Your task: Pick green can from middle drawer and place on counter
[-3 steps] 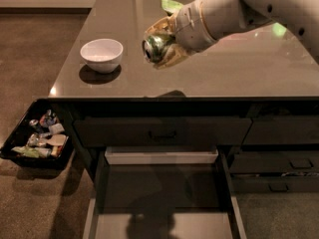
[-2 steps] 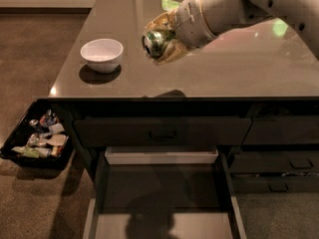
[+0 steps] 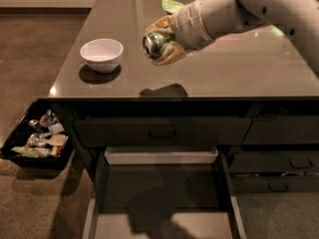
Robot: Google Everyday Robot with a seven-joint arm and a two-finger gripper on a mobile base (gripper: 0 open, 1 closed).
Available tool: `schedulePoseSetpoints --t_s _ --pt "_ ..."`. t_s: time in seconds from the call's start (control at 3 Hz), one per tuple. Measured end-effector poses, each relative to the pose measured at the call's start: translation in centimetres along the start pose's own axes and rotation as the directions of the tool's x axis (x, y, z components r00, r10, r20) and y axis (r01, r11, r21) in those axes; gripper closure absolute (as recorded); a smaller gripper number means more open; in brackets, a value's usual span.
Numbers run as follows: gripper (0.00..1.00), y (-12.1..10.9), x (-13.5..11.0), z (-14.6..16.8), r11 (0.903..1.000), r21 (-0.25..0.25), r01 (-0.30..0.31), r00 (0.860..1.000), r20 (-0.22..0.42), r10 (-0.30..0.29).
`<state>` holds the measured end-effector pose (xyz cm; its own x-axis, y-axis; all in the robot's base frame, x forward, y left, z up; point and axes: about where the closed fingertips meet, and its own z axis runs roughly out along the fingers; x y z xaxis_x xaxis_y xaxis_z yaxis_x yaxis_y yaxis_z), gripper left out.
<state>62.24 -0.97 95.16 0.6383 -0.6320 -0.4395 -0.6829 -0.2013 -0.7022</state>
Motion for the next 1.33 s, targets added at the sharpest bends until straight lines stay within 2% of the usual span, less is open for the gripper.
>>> schedulePoseSetpoints --t_s 0.33,0.67,1.0,1.33 --pt "1.0 -0.7 2.1 1.5 0.9956 0.038 -0.085 0.995 0.056 0.083" --pt "1.0 -0.3 3.1 2.8 0.9869 0.019 -0.16 0.983 0.099 0.157" --pt "1.0 1.2 3.7 3.3 0.9686 -0.022 -0.248 0.96 0.13 0.249" --pt "1.0 2.1 3.8 4.1 0.9537 -0.06 -0.295 0.94 0.161 0.301"
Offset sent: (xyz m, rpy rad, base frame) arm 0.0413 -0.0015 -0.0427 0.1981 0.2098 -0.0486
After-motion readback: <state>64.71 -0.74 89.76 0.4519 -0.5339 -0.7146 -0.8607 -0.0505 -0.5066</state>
